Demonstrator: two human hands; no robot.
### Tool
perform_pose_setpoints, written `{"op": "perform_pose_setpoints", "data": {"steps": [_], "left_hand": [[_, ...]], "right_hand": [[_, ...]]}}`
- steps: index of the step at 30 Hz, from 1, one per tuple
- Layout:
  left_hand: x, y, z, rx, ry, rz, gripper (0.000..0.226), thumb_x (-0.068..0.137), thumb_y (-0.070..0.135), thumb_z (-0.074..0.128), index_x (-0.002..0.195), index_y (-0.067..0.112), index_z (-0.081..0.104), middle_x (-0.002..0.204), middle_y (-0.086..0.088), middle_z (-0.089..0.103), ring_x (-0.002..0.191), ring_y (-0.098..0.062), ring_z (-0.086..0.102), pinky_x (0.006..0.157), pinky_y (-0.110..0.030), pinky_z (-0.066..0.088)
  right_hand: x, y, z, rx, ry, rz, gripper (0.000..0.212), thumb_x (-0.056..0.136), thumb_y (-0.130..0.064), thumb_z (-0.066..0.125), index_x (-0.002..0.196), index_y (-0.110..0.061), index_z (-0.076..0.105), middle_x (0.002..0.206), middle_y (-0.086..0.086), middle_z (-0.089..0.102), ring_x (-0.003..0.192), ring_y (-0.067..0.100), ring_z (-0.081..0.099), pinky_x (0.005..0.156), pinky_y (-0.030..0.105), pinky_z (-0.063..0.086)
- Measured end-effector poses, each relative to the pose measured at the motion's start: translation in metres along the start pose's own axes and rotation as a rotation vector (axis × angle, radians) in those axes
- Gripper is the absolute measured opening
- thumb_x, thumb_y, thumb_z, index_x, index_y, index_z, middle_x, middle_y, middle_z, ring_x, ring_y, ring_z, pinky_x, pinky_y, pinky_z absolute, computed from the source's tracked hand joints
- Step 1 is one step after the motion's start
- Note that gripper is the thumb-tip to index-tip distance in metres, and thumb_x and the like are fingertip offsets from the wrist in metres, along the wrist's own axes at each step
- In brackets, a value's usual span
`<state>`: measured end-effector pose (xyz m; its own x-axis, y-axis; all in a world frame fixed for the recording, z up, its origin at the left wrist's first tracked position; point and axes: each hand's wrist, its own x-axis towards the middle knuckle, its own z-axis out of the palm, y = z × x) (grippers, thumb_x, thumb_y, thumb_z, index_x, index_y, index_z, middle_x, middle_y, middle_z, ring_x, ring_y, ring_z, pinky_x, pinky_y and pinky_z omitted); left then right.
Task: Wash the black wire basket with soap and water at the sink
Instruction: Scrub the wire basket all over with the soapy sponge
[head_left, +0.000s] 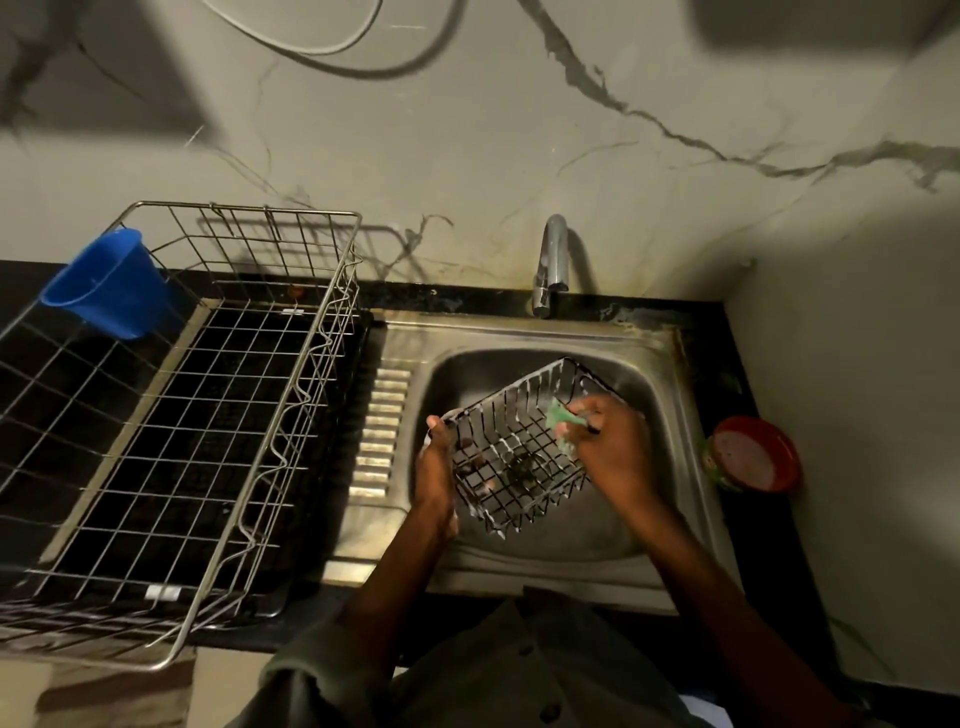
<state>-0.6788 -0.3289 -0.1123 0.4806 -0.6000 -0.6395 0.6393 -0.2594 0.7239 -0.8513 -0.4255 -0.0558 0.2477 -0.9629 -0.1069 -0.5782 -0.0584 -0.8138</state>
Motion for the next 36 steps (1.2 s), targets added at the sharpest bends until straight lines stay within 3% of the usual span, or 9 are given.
{"op": "perform_pose_setpoints", "data": {"steps": [5,10,12,14,18,23,28,32,36], "left_hand": [[-0.017,0.013,0.008,0.023,-0.108,0.103,0.062,0.099,0.073,0.040,0.142,0.034,0.060,0.125,-0.010,0.074,0.110,-0.033,0.074,0.094,-0.063,0.057],[-0.022,0.018,0.017,-0.026,-0.120,0.080,0.061,0.108,0.059,0.034,0.127,0.013,0.068,0.117,-0.016,0.075,0.119,-0.039,0.067,0.097,-0.058,0.056],[-0.019,0.016,0.018,-0.091,-0.137,0.049,0.060,0.112,0.048,0.033,0.138,-0.002,0.054,0.129,-0.022,0.060,0.130,-0.044,0.047,0.110,-0.061,0.038],[-0.014,0.015,0.017,-0.119,-0.125,0.082,0.069,0.107,0.053,0.042,0.150,-0.002,0.045,0.145,-0.027,0.050,0.139,-0.045,0.043,0.114,-0.059,0.039],[-0.004,0.019,0.013,-0.159,-0.212,0.168,0.060,0.097,0.061,0.052,0.118,0.010,0.076,0.127,-0.022,0.071,0.117,-0.039,0.069,0.093,-0.048,0.059],[0.000,0.020,0.014,-0.124,-0.229,0.197,0.085,0.085,0.062,0.073,0.151,0.012,0.053,0.139,-0.021,0.065,0.127,-0.038,0.063,0.110,-0.053,0.048],[0.016,0.022,0.006,-0.150,-0.262,0.233,0.078,0.090,0.052,0.068,0.155,0.016,0.047,0.140,-0.021,0.064,0.118,-0.033,0.070,0.090,-0.040,0.061],[0.019,0.024,0.011,-0.090,-0.318,0.162,0.113,0.067,0.067,0.085,0.158,0.013,0.043,0.135,-0.024,0.067,0.112,-0.034,0.072,0.080,-0.037,0.062],[0.021,0.027,0.010,-0.167,-0.327,0.164,0.068,0.096,0.042,0.065,0.158,0.023,0.043,0.131,-0.023,0.067,0.100,-0.031,0.072,0.079,-0.037,0.063]], "right_hand": [[0.012,-0.021,0.034,-0.228,-0.129,0.086,0.009,0.088,-0.008,0.073,0.090,-0.016,0.076,0.087,-0.004,0.073,0.081,0.013,0.069,0.056,0.018,0.043],[0.011,-0.035,0.081,-0.221,-0.095,0.189,0.012,0.078,-0.017,0.083,0.083,-0.021,0.073,0.091,0.001,0.073,0.086,0.019,0.069,0.068,0.026,0.053],[0.007,-0.039,0.093,-0.256,-0.108,0.143,0.011,0.077,-0.016,0.083,0.078,-0.021,0.073,0.087,0.000,0.074,0.083,0.019,0.070,0.070,0.031,0.058],[-0.001,-0.040,0.101,-0.215,-0.183,0.111,0.011,0.078,-0.011,0.079,0.072,-0.020,0.075,0.078,-0.003,0.075,0.077,0.016,0.071,0.073,0.030,0.059],[-0.001,-0.045,0.081,0.042,-0.392,0.179,0.015,0.084,0.005,0.071,0.082,-0.008,0.076,0.081,0.009,0.076,0.076,0.020,0.074,0.076,0.037,0.063],[-0.003,-0.057,0.088,-0.245,-0.238,0.111,0.014,0.084,-0.004,0.068,0.076,-0.014,0.075,0.078,0.002,0.074,0.076,0.018,0.071,0.067,0.028,0.058],[-0.014,-0.053,0.070,-0.100,-0.549,0.097,0.029,0.081,0.009,0.069,0.072,-0.019,0.072,0.081,0.009,0.075,0.080,0.027,0.076,0.076,0.043,0.064],[-0.001,-0.041,0.071,-0.439,-0.388,-0.002,0.014,0.078,-0.005,0.073,0.077,-0.018,0.074,0.084,0.001,0.075,0.081,0.018,0.072,0.079,0.038,0.062],[-0.015,-0.050,0.076,-0.389,-0.536,0.044,0.010,0.078,-0.003,0.072,0.078,-0.012,0.076,0.083,0.007,0.076,0.077,0.018,0.072,0.074,0.036,0.062]]}}
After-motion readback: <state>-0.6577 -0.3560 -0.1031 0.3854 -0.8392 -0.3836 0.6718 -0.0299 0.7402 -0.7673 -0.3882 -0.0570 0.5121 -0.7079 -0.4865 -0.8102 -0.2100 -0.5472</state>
